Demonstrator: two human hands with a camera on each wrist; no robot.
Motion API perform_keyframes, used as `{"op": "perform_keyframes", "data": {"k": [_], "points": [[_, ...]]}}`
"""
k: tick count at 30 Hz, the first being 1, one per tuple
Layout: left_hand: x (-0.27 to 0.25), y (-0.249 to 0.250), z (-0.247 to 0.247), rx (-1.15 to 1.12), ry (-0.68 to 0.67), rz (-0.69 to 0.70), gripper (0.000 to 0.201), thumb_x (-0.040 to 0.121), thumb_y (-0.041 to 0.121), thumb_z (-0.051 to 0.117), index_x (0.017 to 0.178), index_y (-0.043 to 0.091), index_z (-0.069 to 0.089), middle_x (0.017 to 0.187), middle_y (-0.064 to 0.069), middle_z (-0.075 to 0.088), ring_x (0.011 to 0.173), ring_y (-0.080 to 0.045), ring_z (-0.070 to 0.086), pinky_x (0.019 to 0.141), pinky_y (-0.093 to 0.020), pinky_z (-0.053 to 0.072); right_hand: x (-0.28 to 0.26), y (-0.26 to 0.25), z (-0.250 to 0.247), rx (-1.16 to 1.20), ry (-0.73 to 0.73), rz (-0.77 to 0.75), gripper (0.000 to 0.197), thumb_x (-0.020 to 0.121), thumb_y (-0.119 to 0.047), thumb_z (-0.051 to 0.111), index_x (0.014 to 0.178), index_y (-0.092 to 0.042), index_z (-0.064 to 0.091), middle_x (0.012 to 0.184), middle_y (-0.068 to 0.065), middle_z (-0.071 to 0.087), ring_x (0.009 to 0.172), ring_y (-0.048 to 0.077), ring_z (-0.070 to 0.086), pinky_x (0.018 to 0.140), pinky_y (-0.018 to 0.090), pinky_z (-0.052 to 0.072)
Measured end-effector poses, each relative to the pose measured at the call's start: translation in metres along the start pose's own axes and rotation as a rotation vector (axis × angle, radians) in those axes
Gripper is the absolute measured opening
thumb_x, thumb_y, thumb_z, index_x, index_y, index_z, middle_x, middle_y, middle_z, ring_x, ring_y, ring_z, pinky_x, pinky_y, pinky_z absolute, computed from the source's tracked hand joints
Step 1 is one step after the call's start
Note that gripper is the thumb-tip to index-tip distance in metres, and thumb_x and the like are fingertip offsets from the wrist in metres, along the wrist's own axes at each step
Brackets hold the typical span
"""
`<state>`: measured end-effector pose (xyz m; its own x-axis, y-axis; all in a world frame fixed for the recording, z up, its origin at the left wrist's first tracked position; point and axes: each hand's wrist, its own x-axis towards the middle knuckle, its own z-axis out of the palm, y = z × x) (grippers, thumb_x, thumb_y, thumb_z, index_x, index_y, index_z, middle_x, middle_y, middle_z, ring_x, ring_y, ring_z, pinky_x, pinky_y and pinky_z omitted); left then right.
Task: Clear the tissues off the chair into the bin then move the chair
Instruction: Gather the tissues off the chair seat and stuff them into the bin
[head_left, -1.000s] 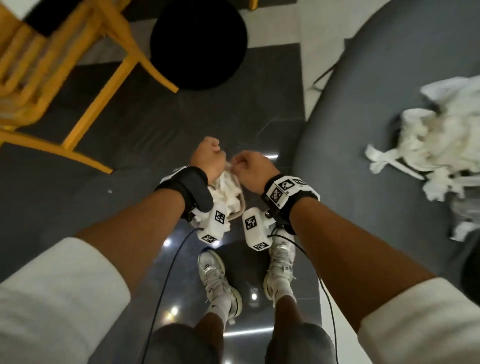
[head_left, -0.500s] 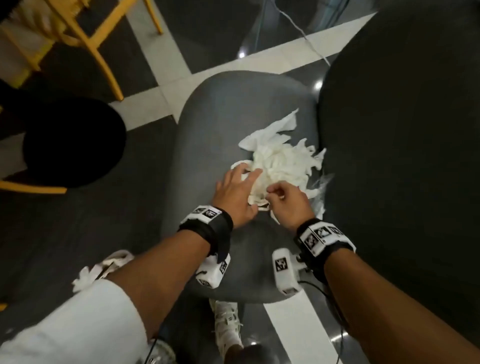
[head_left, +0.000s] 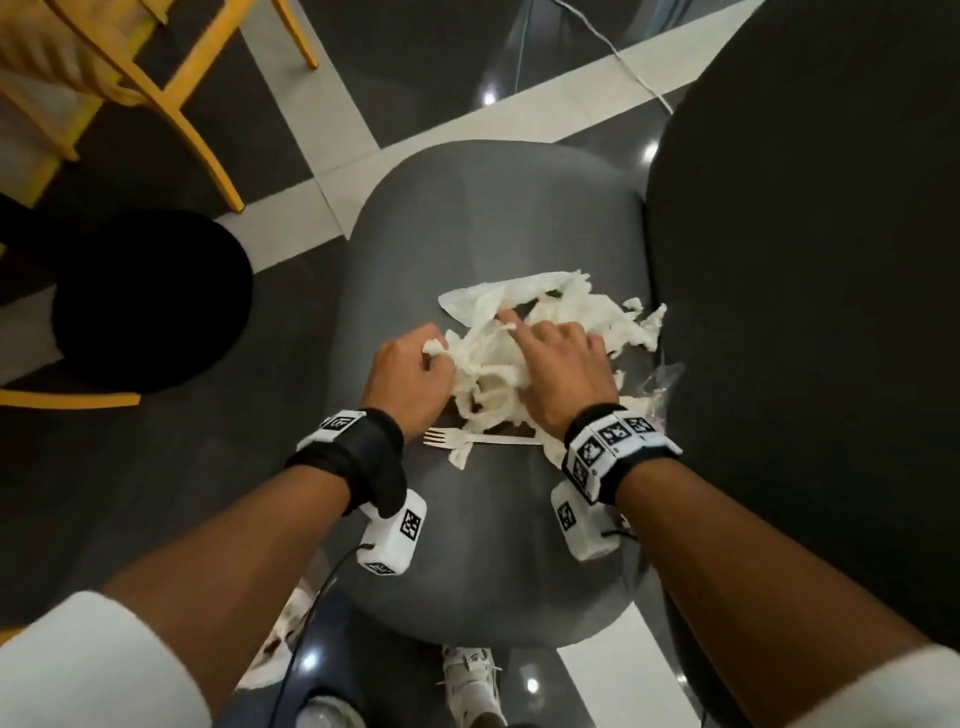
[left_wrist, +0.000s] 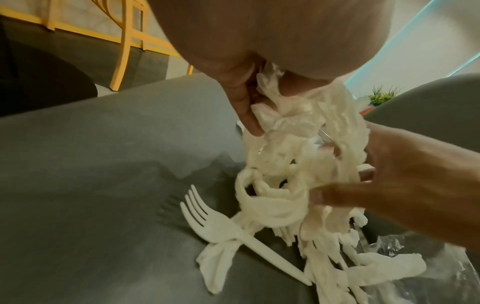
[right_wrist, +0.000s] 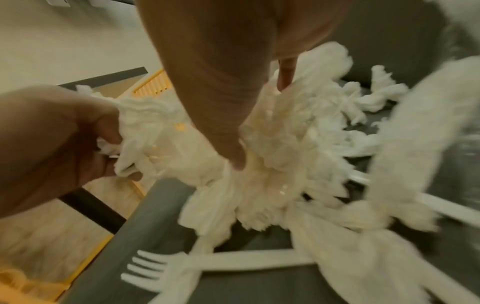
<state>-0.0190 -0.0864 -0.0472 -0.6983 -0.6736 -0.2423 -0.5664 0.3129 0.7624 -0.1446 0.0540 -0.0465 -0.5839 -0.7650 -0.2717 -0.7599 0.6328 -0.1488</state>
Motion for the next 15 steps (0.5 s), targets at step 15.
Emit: {"op": "perform_keyframes", "data": {"k": [15], "points": [[-0.027,-0.002,-0.038,-0.378,0.040,-0.112,0.026,0.079,0.018,0.069,0.103,0.022,0.059,0.092,0.004,0.071,0.087,-0.015,0.071,0.078,-0.046,0.058,0.003,-0.079,-0.040,0.976,-0.057,-0.002,0.025,0.088,-0.037,0.066,0.109,-0.023,0.063,0.111,-0.003,0.066,0.102,0.007,0.062,0.083,0.023,0.048]]}}
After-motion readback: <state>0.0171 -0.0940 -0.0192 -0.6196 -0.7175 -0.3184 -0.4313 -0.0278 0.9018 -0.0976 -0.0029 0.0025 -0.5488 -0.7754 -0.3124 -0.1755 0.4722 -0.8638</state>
